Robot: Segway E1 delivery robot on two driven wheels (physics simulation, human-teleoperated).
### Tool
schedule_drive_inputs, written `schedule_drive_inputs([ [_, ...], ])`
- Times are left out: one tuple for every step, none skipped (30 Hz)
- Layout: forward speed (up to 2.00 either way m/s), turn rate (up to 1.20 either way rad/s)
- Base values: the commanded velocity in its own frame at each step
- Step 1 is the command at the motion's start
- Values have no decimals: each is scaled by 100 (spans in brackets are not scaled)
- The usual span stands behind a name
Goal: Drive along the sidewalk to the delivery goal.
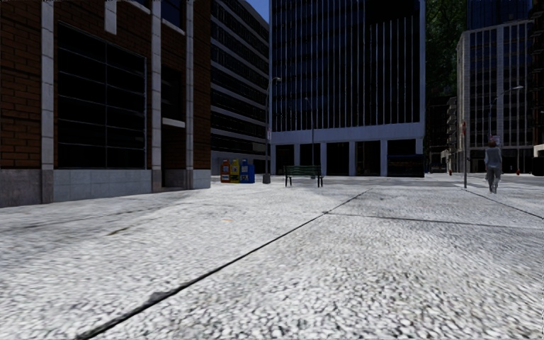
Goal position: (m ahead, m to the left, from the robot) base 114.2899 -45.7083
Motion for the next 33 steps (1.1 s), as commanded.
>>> schedule_drive_inputs([
  [200,0],
  [200,0],
  [200,0],
  [200,0],
  [200,0],
  [200,0],
  [200,0],
  [200,0],
  [200,0],
  [200,0],
  [200,0],
  [200,0],
  [200,0],
  [200,0],
  [200,0],
  [200,0],
  [200,0],
  [200,0],
  [200,0],
  [200,0],
  [200,0],
  [200,0],
  [200,0],
  [200,0],
  [200,0],
  [200,0],
  [200,0],
  [200,0],
  [200,0],
  [200,0],
  [200,0],
  [200,0],
  [200,0],
])
